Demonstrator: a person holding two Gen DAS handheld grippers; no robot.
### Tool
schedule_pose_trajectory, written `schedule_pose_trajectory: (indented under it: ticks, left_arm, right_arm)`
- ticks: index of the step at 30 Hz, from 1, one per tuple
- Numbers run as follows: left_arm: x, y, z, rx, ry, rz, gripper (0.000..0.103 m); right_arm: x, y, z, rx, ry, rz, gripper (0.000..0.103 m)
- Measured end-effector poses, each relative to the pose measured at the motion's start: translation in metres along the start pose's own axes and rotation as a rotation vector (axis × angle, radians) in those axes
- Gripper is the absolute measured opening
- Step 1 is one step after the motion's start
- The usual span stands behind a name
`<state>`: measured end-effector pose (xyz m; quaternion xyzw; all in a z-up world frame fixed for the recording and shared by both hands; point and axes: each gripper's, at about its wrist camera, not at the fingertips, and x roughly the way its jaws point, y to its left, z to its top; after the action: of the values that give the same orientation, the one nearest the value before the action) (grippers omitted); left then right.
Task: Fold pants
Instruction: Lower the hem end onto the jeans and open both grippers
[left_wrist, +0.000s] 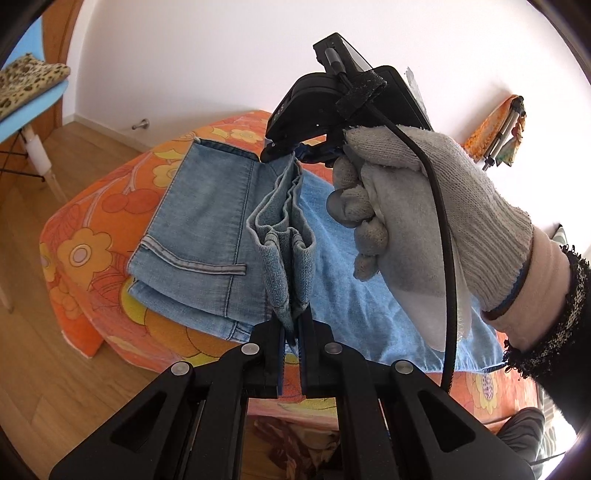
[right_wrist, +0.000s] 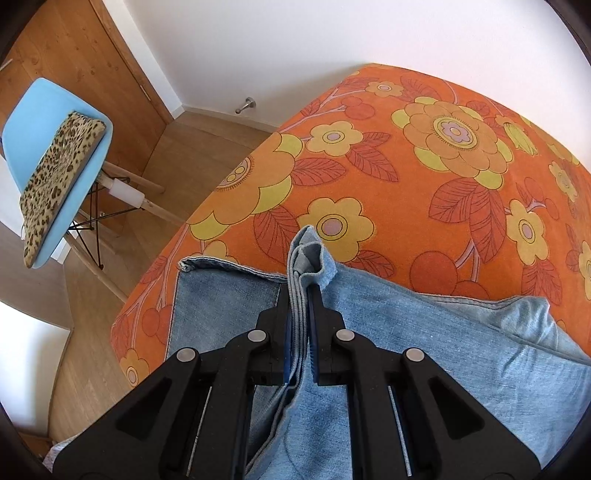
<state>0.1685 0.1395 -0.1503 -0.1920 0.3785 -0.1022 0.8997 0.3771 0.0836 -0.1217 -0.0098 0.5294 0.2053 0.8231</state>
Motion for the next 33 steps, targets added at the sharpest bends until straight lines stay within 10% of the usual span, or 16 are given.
schedule_pose_trajectory:
  ticks: [10, 15, 33]
  left_arm:
    - [0.002, 0.007, -0.007, -0.01, 0.029, 0.013, 0.004]
    - [0.007, 0.013, -0.011, -0.019, 0.07, 0.02, 0.008]
    - [-0.03, -0.013, 0.014, 0.056, -0.07, 0.13, 0.017]
  right_arm:
    - [-0.003, -0.003, 0.007, 0.017, -0.026, 0.19, 0.028]
    - [-0.041, -0.009, 0.019, 0.05, -0.145, 0.357, 0.058]
    - [-0.204, -0.178, -0.068, 0.098, -0.304, 0.229, 0.063]
